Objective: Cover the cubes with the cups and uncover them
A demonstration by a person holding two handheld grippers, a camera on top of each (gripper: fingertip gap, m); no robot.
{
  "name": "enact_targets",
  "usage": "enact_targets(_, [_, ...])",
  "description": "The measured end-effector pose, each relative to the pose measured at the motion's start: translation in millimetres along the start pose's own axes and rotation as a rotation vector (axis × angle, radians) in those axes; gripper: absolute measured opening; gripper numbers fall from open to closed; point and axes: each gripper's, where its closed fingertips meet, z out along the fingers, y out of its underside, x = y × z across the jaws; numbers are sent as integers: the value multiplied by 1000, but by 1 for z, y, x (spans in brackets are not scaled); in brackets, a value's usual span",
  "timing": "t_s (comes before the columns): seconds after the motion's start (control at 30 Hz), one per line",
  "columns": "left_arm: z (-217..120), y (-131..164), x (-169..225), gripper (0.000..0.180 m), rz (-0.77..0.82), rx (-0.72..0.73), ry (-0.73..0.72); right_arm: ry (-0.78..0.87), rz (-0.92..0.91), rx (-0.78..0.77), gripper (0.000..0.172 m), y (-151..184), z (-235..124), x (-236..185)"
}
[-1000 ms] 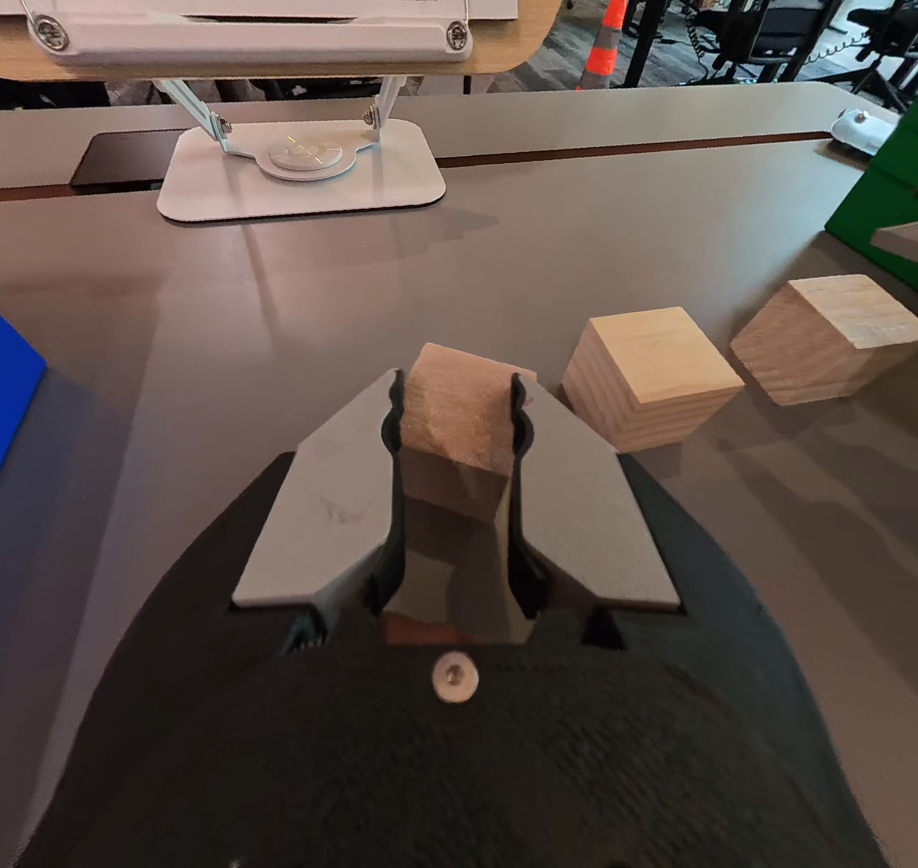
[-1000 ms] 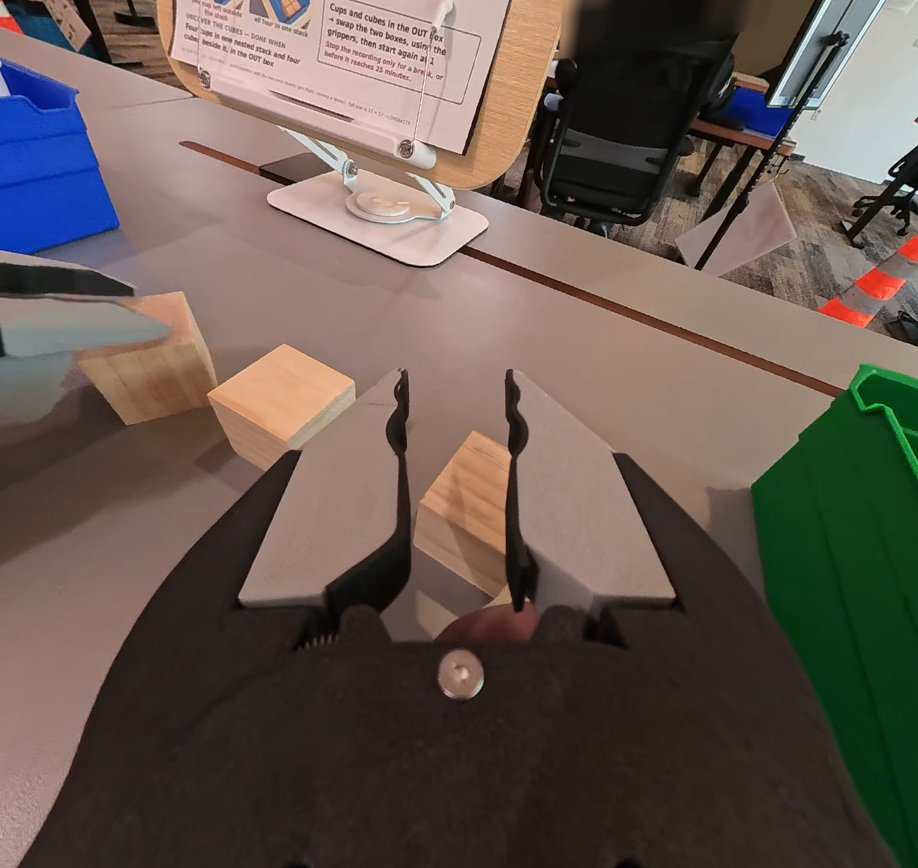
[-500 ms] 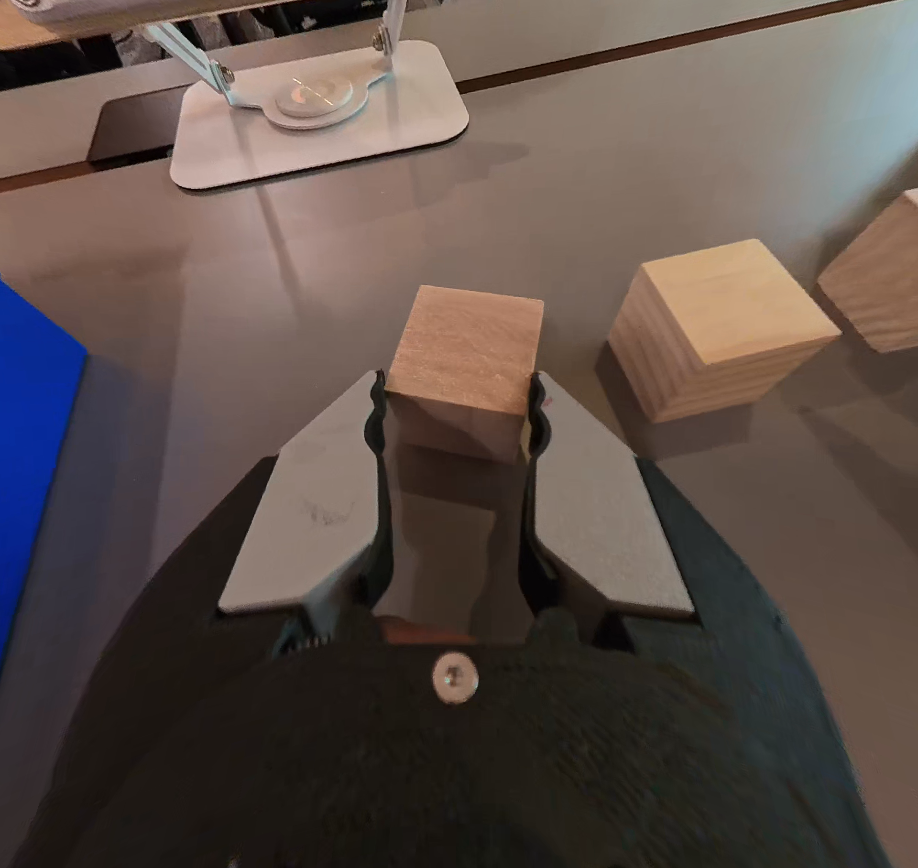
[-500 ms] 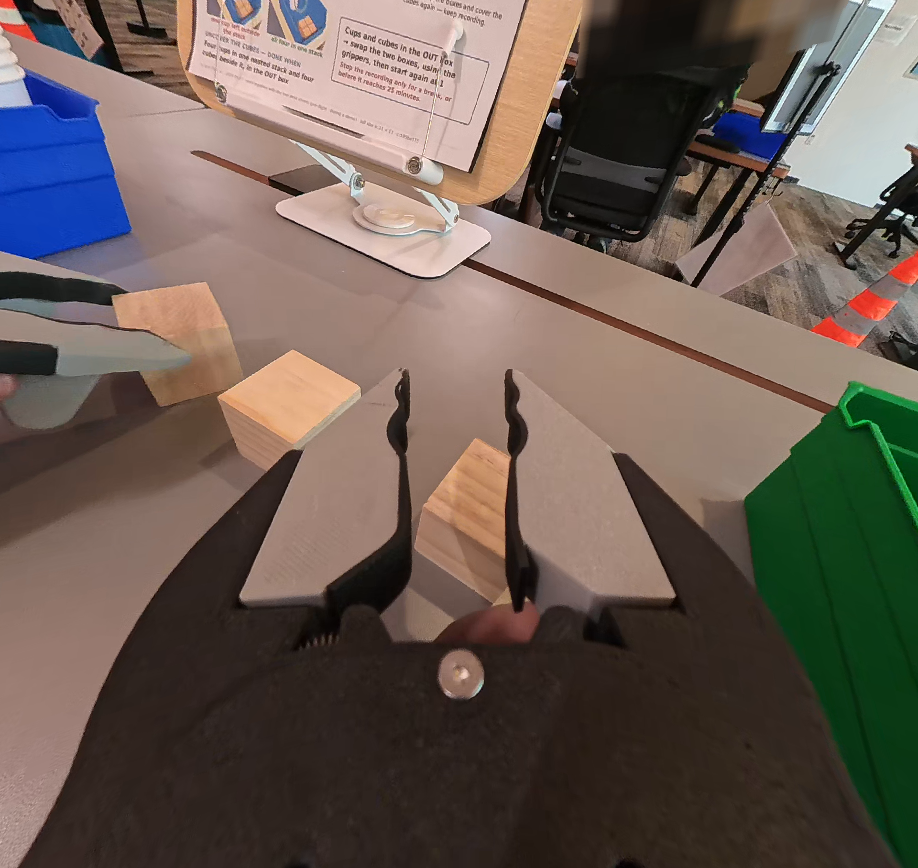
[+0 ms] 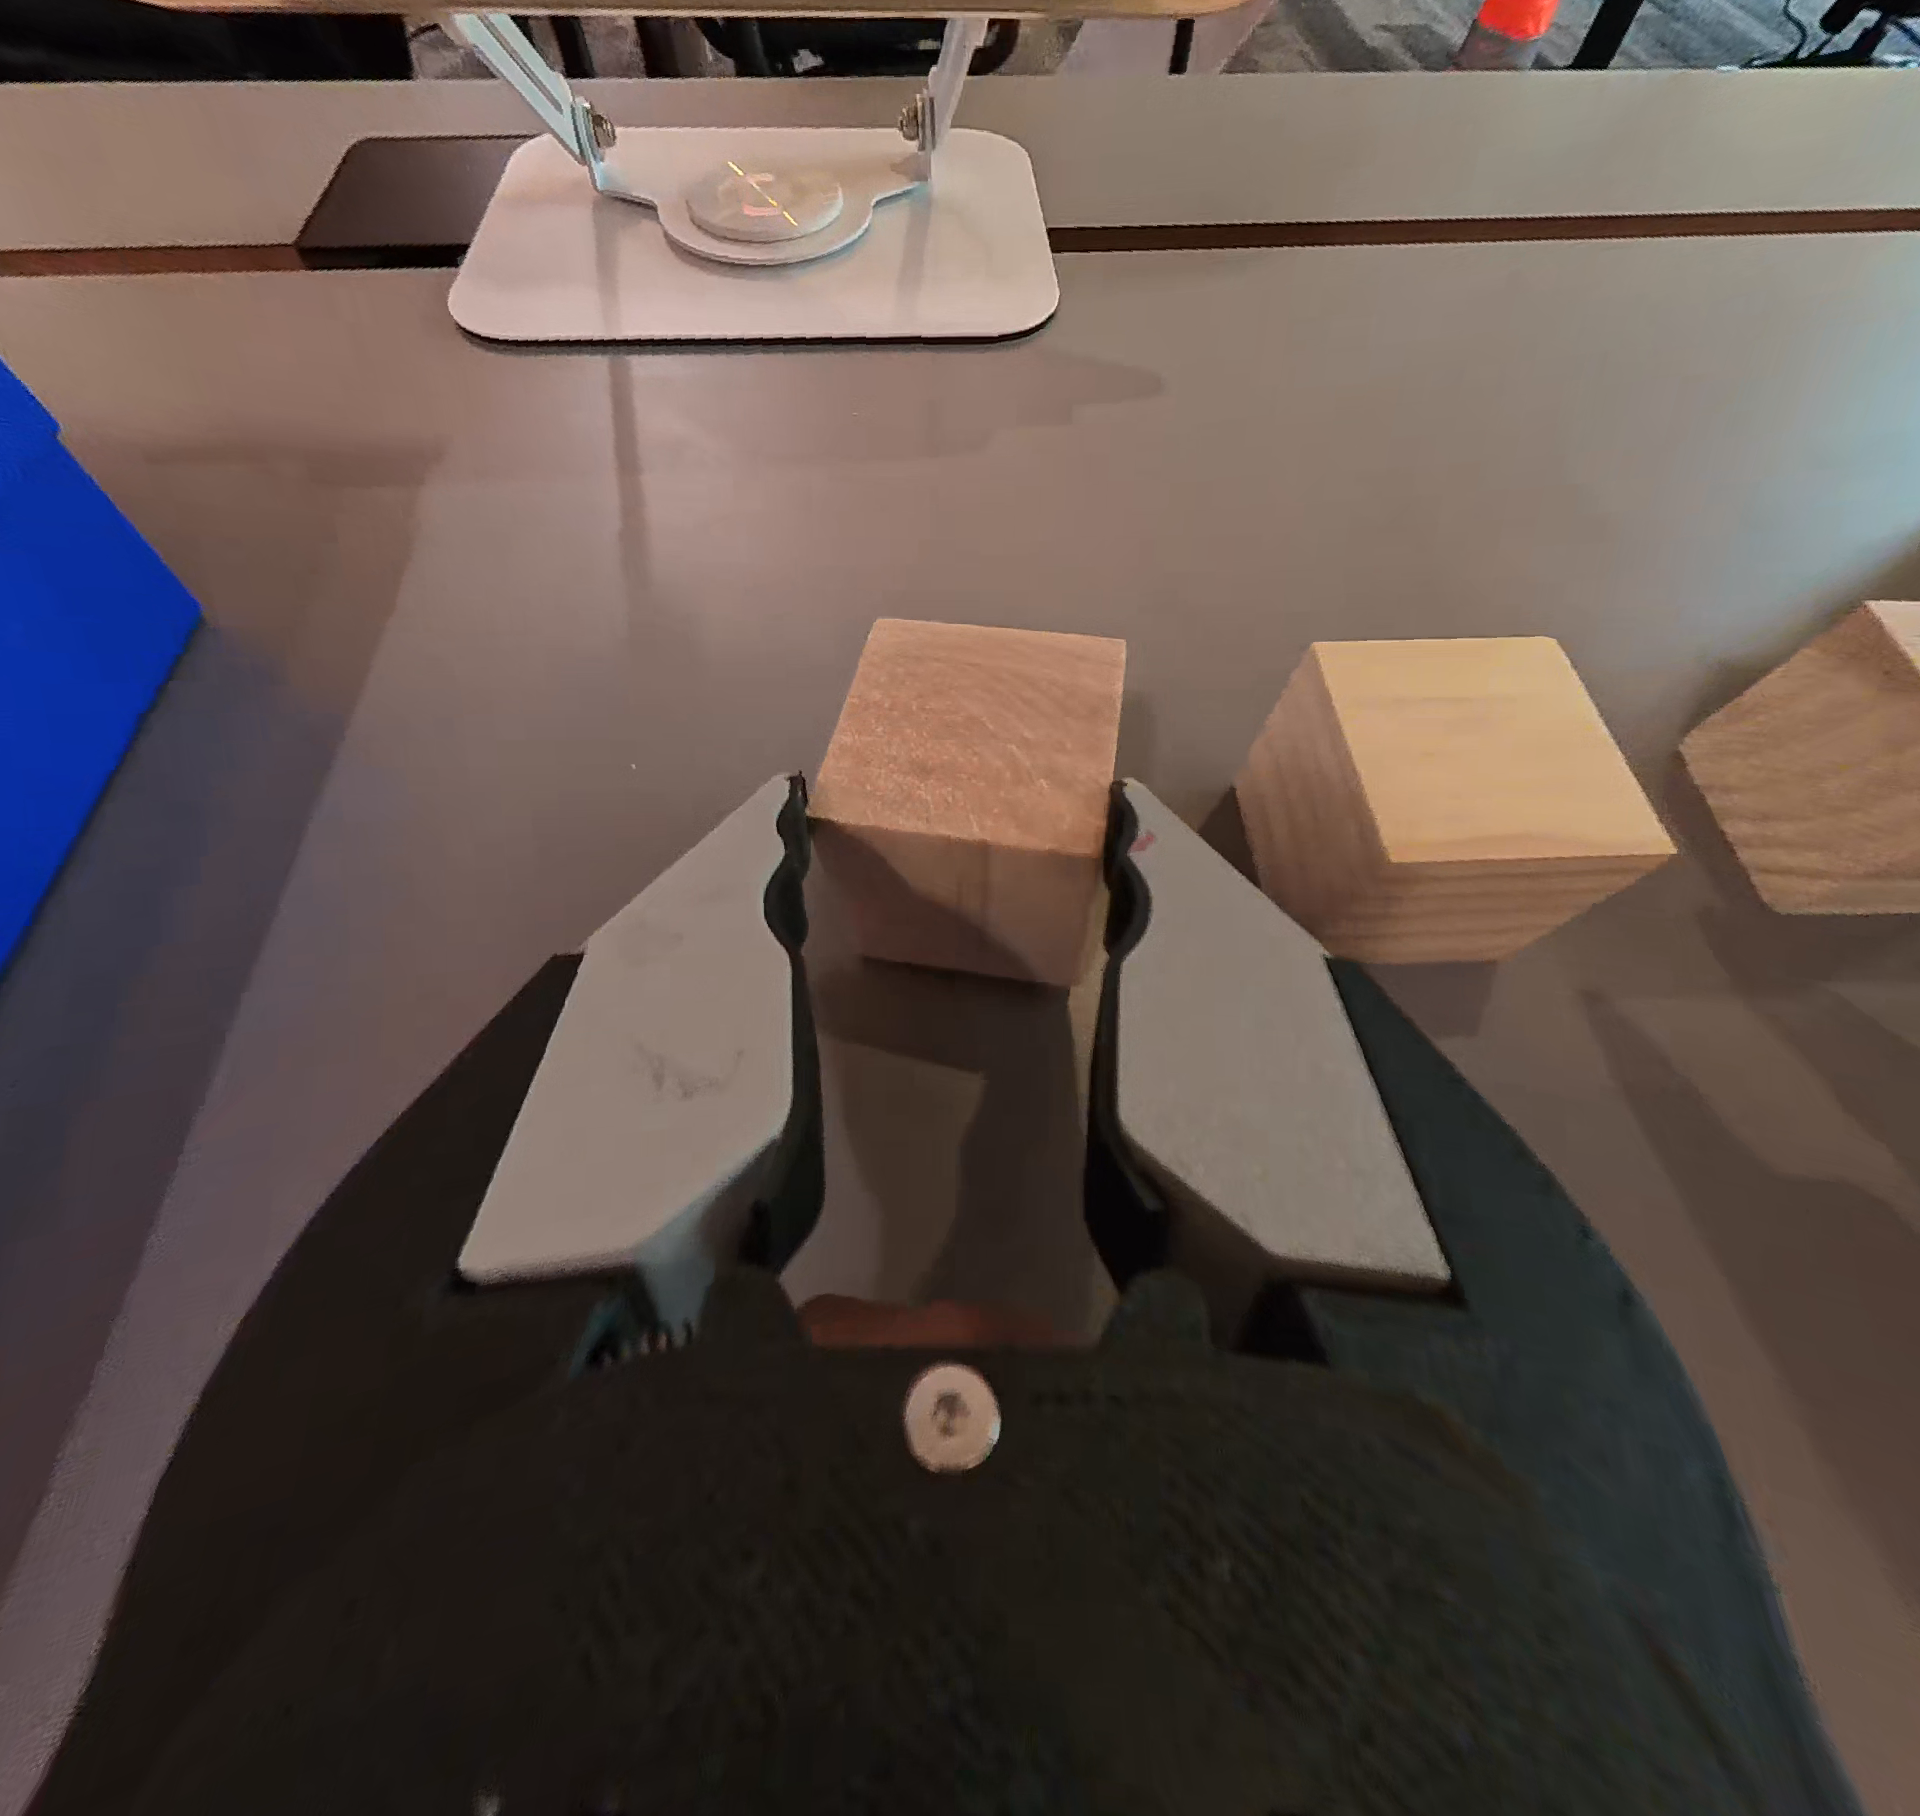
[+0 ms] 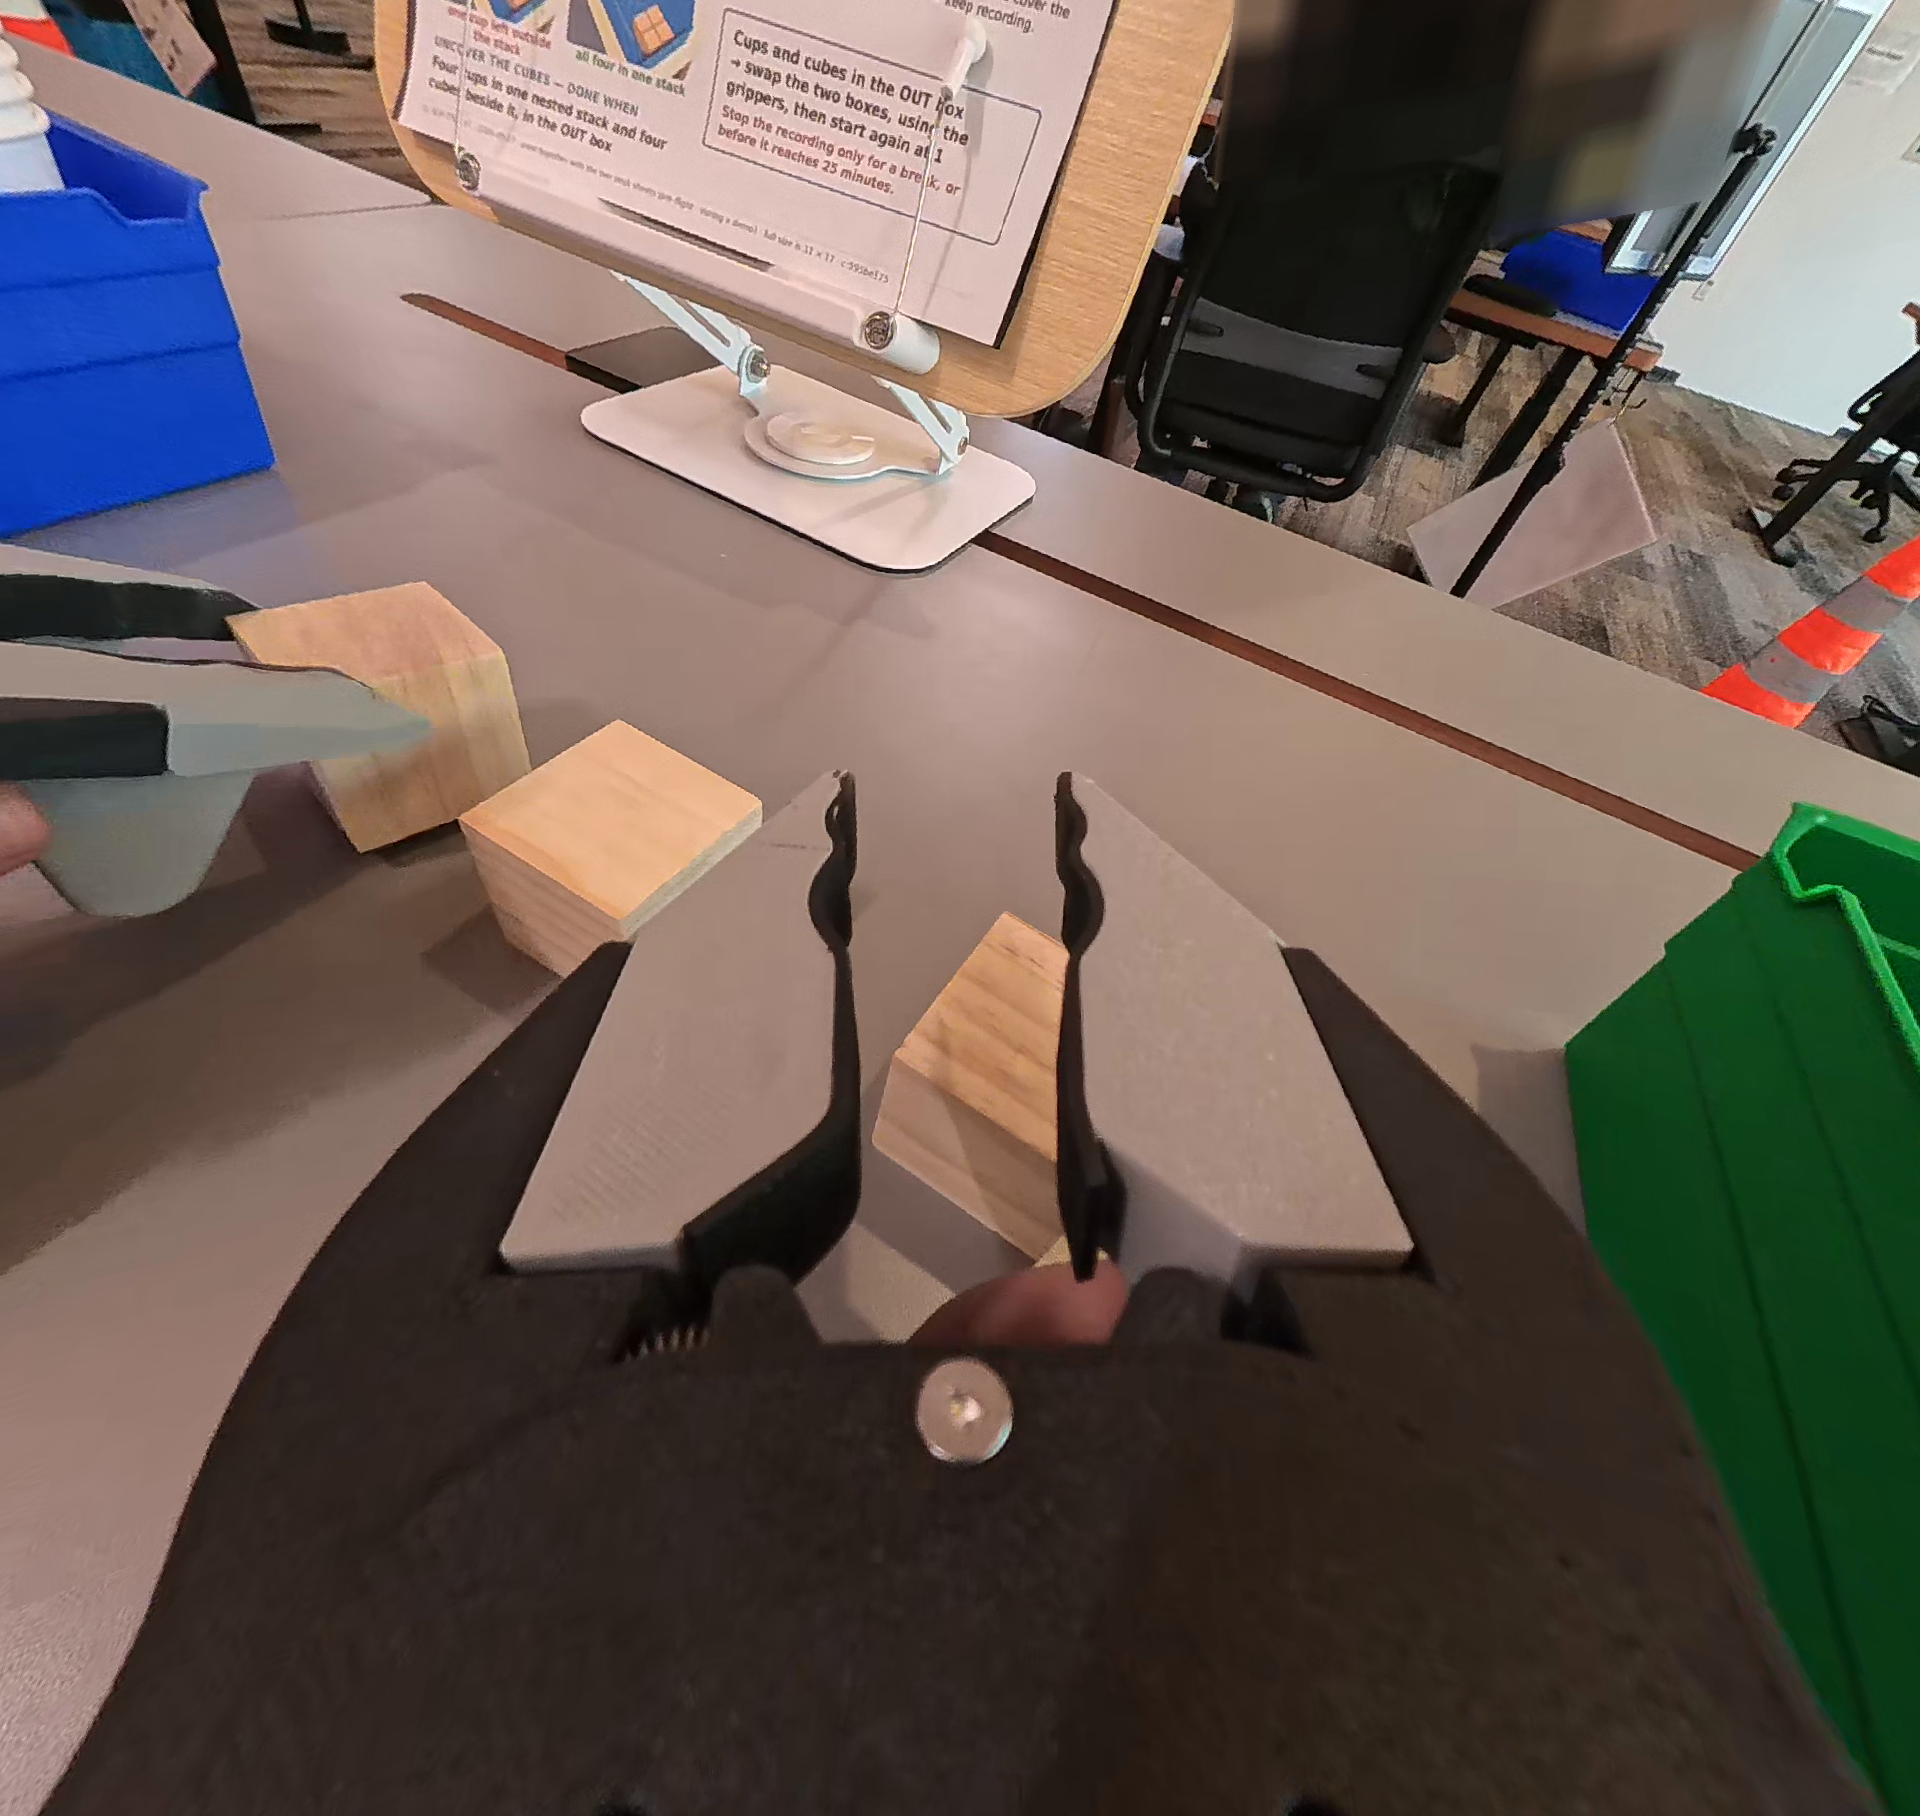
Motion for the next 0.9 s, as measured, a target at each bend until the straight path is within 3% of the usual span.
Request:
enact_targets(0.33, [-13, -14, -12, 60, -38, 119, -38, 9, -8, 22, 35, -6, -4, 2])
enact_targets(0.57, [-62, -30, -2, 60, -47, 222, 138, 21, -6, 35, 35, -8, -7, 8])
enact_targets(0.63, [-87, -47, -31, 55, -22, 274, 81, 19, 0, 33, 35, -8, -7, 9])
enact_targets(0.77, [-124, -92, -124, 55, -72, 346, -28, 15, -11, 34, 35, -8, -7, 6])
enact_targets(0.87, [-115, -98, -215, 64, -120, 248, -175, 10, -23, 41, 35, -10, -8, 3])
enact_targets(0.9, [-103, -94, -229, 74, -160, 169, -113, 8, -27, 42, 35, -11, -8, 2])
